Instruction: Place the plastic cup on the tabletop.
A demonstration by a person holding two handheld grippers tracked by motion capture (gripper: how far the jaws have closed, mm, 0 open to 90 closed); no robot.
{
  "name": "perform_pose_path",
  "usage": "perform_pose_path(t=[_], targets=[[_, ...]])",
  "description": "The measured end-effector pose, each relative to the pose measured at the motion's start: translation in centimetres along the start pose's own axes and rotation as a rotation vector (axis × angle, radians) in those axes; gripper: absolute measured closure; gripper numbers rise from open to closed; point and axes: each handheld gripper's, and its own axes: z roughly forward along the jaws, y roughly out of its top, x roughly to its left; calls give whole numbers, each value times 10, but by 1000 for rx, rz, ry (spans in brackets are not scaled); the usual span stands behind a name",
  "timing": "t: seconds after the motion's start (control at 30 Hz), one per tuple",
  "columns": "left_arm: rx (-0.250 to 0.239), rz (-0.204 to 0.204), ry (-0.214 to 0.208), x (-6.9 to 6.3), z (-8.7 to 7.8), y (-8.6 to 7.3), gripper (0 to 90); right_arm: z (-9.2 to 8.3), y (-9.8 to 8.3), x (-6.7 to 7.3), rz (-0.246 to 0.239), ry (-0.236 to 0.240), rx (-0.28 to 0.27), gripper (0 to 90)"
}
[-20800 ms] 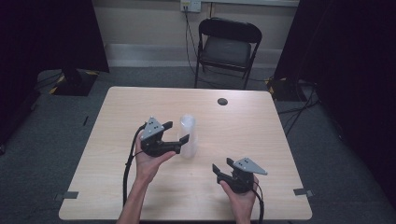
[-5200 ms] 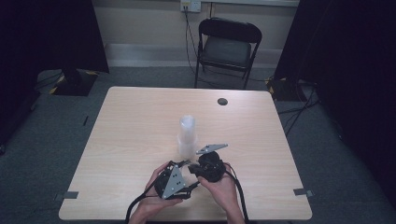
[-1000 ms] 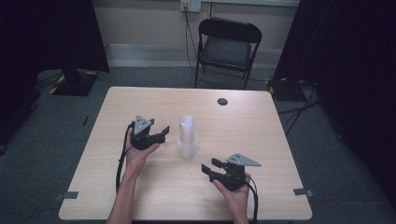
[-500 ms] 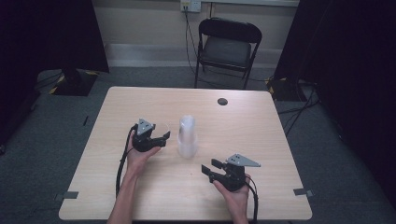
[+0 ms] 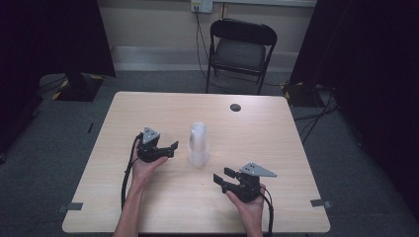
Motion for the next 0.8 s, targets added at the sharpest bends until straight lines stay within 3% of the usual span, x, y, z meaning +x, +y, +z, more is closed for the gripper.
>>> perform_pose_path(t=[0.13,0.2,0.33,0.5,0.7,0.8], targets=[[7,14,-1,0,-3,0,157,-1,0,-1,-1,-5,-4,448],[-5,-5,0,-1,-4,-1,156,-1,0,-1,0,-9,-5,439],[29,2,10,0,-4,-2,155,-2,0,-2,3,-11,-3,433],[57,-19,0,0,-3,-7,155,-2,-1,-3,10,-14,-4,430],[52,-29,7,-2,-8,-11,155,-4,-2,-5,20,-24,-7,422],[60,-6,31,-1,-12,-14,157,-6,-2,-6,23,-31,-11,407]])
